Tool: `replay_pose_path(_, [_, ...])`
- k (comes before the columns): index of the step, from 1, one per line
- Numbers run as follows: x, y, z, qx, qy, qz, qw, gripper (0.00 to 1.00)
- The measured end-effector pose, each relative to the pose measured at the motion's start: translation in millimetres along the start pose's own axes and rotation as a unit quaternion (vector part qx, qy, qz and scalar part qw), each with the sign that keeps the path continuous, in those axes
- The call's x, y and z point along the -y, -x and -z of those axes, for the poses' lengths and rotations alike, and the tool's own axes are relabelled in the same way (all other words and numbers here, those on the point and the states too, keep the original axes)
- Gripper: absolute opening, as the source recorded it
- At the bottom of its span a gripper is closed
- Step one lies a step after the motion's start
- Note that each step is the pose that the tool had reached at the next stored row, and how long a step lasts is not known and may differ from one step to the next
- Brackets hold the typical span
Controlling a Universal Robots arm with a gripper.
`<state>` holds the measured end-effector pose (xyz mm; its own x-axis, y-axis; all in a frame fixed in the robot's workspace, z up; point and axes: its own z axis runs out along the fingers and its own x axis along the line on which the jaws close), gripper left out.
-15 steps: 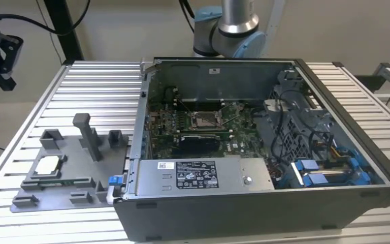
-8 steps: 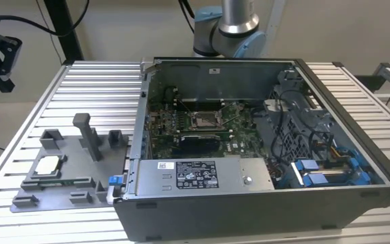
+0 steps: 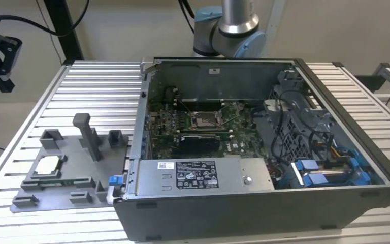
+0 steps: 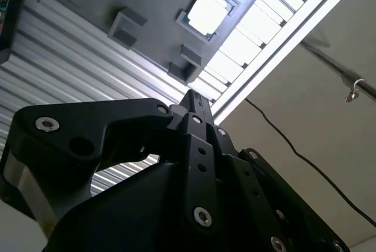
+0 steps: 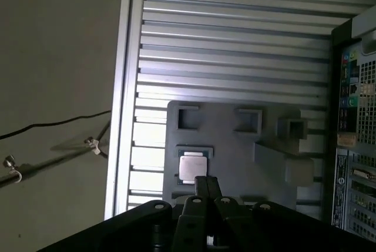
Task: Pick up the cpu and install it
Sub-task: 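Pick up the cpu and move it towards the insertion slot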
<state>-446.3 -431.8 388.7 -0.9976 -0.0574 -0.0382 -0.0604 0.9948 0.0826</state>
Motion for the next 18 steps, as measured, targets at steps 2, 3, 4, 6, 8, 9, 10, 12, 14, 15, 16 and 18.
replay_pose_path(2, [0.0,0.0,0.0,0.0,0.0,0.0,1.0,0.0])
replay_pose_path(3, [0.0,0.0,0.0,0.0,0.0,0.0,1.0,0.0])
replay_pose_path(4, [0.0,0.0,0.0,0.0,0.0,0.0,1.0,0.0])
replay_pose_path(6, [0.0,0.0,0.0,-0.0001,0.0,0.0,1.0,1.0])
replay_pose_path(8, [0.0,0.0,0.0,-0.0001,0.0,0.0,1.0,1.0])
replay_pose_path(9, [0.0,0.0,0.0,-0.0001,0.0,0.0,1.0,1.0])
replay_pose_path(10, [0.0,0.0,0.0,-0.0001,0.0,0.001,1.0,1.0])
replay_pose_path(12, [0.0,0.0,0.0,-0.0001,0.0,0.001,1.0,1.0])
replay_pose_path(14, [0.0,0.0,0.0,-0.0001,0.0,0.001,1.0,1.0])
replay_pose_path(15, [0.0,0.0,0.0,-0.0001,0.0,0.001,1.0,1.0])
replay_pose_path(16, [0.0,0.0,0.0,-0.0002,0.0,0.001,1.0,1.0])
replay_pose_path(18, [0.0,0.0,0.0,-0.0002,0.0,0.001,1.0,1.0])
